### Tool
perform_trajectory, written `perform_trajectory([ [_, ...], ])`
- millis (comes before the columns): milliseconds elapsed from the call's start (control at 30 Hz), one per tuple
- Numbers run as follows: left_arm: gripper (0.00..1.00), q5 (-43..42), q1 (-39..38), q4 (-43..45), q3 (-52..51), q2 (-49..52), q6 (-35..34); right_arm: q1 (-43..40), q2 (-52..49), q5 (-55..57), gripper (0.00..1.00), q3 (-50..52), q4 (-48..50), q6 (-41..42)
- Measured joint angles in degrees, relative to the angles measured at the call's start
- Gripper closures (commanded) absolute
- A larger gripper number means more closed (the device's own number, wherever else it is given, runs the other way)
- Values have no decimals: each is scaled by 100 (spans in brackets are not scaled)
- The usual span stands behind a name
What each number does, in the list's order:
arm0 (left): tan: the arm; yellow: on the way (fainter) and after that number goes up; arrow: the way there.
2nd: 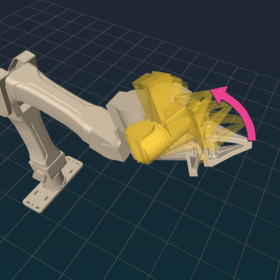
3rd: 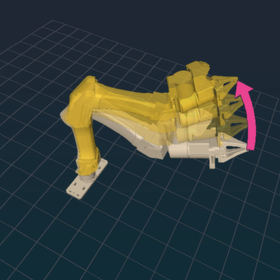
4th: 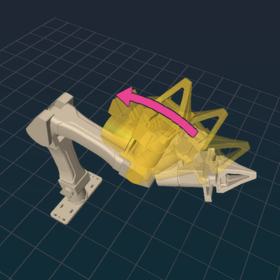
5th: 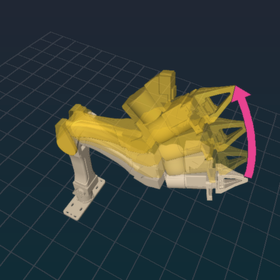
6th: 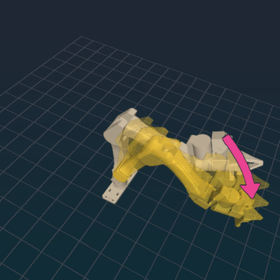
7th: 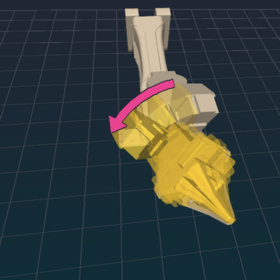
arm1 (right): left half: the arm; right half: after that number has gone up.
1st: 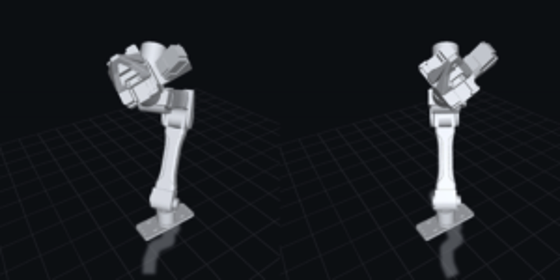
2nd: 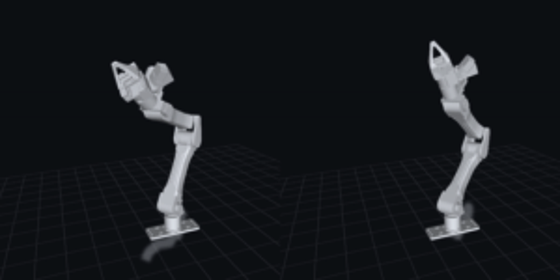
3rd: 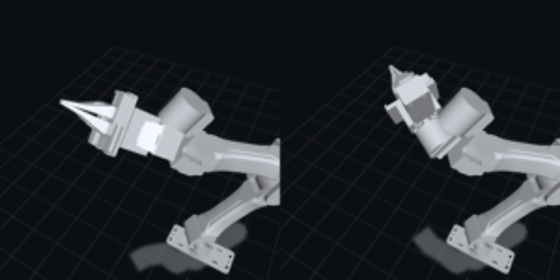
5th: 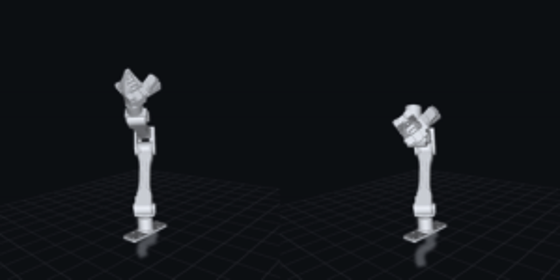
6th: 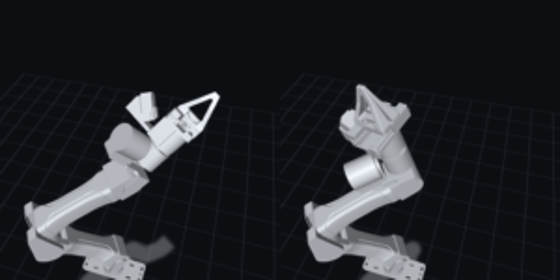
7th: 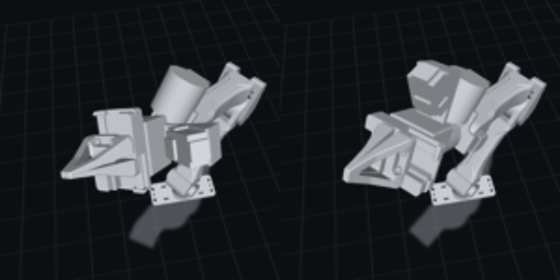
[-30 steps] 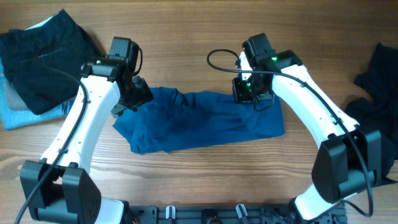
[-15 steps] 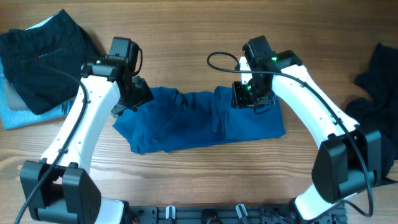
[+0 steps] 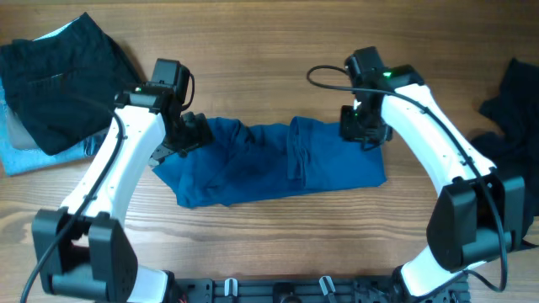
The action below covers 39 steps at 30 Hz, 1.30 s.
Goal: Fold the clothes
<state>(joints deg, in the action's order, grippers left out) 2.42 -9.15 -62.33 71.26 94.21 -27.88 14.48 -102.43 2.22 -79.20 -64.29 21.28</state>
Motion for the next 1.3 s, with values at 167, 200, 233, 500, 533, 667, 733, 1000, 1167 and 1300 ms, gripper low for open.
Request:
perform_trajectory([
  [167, 3, -116, 138, 581, -302, 621, 737, -85, 0, 46, 61, 0, -33, 20],
  [200, 3, -149, 146, 717, -308, 763, 918, -87, 0, 46, 61, 0, -31, 20],
  [233, 3, -208, 146, 848, -308, 881, 1088, -87, 0, 46, 61, 0, -26, 20],
  [500, 36, -459, 179, 822, -256, 1628, 1545, -87, 0, 46, 60, 0, -17, 37],
  [533, 57, -496, 177, 787, -223, 1659, 1552, -87, 0, 46, 60, 0, -2, 37],
  [667, 96, -713, 162, 730, -188, 1696, 1631, -87, 0, 48, 60, 0, 4, 37],
  [733, 96, -748, 155, 728, -188, 1696, 1659, -103, 0, 63, 60, 0, 4, 37],
  [1000, 96, 345, 627, -442, 549, 1821, 1209, -706, 0, 142, 60, 0, 7, -37],
  [1167, 96, 573, 955, -1565, 2212, 1755, 999, -1355, 0, 205, 59, 0, 9, -212],
  [1300, 96, -46, 608, -1755, 2597, 1655, 898, -1445, 0, 219, 59, 0, 9, -306],
])
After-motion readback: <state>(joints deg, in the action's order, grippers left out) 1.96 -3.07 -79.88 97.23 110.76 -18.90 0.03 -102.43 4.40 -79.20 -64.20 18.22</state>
